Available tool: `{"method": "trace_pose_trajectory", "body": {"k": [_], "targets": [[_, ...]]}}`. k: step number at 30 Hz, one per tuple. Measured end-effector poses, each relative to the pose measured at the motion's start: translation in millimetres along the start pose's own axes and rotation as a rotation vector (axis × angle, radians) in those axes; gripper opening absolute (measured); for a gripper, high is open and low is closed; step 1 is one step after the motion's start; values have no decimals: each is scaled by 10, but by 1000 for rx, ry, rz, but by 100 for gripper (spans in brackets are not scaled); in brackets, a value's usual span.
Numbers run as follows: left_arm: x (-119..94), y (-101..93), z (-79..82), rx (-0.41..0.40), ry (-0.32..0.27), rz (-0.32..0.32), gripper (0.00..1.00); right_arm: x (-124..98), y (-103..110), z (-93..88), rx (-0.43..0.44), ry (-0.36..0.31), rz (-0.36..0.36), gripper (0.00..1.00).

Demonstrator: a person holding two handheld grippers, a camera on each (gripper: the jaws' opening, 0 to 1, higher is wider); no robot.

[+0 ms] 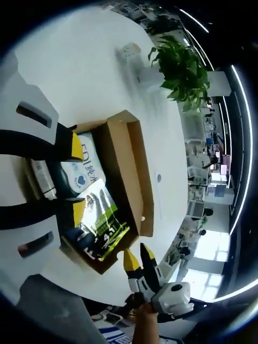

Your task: Operate the shoe box by opening the lid, removing the specified soft item, and placing it in the target area until the item is outside and the box remains undamaged.

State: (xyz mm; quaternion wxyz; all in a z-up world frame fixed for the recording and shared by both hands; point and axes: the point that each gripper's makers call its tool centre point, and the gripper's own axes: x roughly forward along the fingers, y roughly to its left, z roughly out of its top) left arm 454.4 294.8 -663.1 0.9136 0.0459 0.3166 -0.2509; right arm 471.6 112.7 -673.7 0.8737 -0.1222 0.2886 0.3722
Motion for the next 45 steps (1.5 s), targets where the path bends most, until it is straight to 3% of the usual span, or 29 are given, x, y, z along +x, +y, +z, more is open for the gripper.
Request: {"method": "trace_pose_trajectory", "body": {"k": [14,30,45], "targets": [[180,-184,-174,-29,61,-47,27,125,9,-88,20,58,-5,33],[341,-313,-367,-111,181,-101,26,222,28,-96,37,80,-11,35],[482,-425,-536,-187,246,-161,18,244,78,-115,54,84,2,35]]}}
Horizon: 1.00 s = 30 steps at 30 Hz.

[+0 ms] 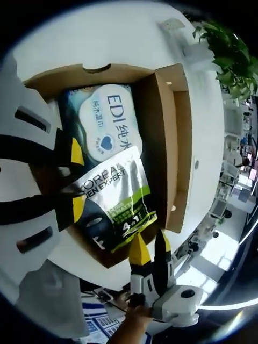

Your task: Operate the shoe box by opening the lid, removing the specified soft item, and placing it in the target area until the item is outside and the box remains undamaged.

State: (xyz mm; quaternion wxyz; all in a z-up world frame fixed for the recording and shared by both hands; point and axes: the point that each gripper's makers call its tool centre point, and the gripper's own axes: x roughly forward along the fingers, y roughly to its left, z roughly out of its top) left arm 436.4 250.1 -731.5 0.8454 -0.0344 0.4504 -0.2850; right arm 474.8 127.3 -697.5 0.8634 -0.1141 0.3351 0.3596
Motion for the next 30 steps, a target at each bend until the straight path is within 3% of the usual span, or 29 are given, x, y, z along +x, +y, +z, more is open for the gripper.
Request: {"method": "trace_pose_trajectory", "body": {"k": [10,16,30], "targets": [[42,-27,37,-85,-35,-52,9,28,4,-42,14,5,3,35],[33,-9,58,-87,-42,-52,3,27,3,-59,17,7,0,35],[-91,122,61,-72,-50,-5,0,87,12,-72,24,11,2,35]]}}
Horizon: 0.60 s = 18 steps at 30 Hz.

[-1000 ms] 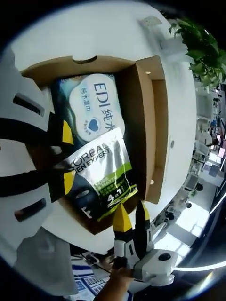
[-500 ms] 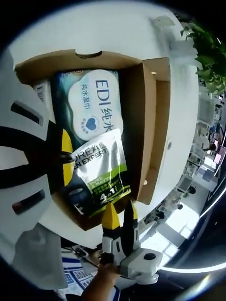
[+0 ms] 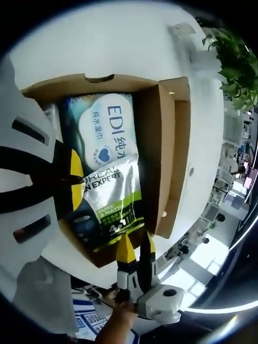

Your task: Operate the shoe box by opening the lid, removing the specified soft item, and placing it in the target area until the item is outside and the box remains undamaged.

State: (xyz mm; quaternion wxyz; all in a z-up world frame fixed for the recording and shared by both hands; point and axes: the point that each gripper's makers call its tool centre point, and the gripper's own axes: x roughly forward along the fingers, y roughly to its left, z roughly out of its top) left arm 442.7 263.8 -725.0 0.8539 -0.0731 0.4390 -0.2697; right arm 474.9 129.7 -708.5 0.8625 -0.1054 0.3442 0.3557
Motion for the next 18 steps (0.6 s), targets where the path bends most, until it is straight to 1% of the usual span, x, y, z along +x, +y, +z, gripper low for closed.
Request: {"method": "trace_pose_trajectory", "body": {"k": [8,14,18], "targets": [[-61,133,7,2,-10,26,0,115,27,-11,28,9,17,34],[-72,161,-13,-7,-11,30,0,190,36,-38,75,13,35,33],[-69,177,-16,-8,-10,32,0,218,27,-34,103,0,39,31]]}}
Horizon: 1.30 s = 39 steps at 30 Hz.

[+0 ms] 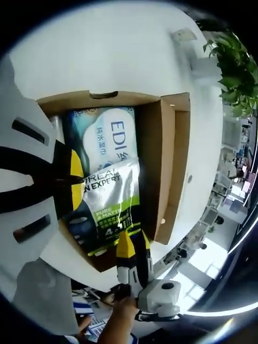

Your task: Operate the shoe box by opening the lid, removing the specified soft item, and placing it in the target area until the item is outside and the box remains undamaged.

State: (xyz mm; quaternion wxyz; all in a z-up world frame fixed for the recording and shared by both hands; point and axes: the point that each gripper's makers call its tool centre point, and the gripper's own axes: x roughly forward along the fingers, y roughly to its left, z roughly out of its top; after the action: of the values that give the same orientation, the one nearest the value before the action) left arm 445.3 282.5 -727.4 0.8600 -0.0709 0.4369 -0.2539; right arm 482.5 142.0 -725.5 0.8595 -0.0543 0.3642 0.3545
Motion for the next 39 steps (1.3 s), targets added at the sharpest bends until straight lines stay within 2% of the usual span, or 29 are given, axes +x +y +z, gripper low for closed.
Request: {"method": "trace_pose_trajectory", "body": {"k": [10,17,22,31,36,39], "targets": [[10,0,-20,-9,7,-3,0,59,-2,10,56,-15,27,28],[11,-5,-26,-9,8,-3,0,39,21,7,64,-29,35,20],[6,-5,-42,-6,25,-9,0,35,29,-8,87,-26,39,19],[0,-19,-69,26,62,-8,2,-36,-31,39,143,-52,33,0],[-13,-44,-98,20,79,-25,4,-53,6,59,181,-62,50,0],[-16,-39,-85,41,76,-20,1,-62,21,66,191,-65,57,0]]}}
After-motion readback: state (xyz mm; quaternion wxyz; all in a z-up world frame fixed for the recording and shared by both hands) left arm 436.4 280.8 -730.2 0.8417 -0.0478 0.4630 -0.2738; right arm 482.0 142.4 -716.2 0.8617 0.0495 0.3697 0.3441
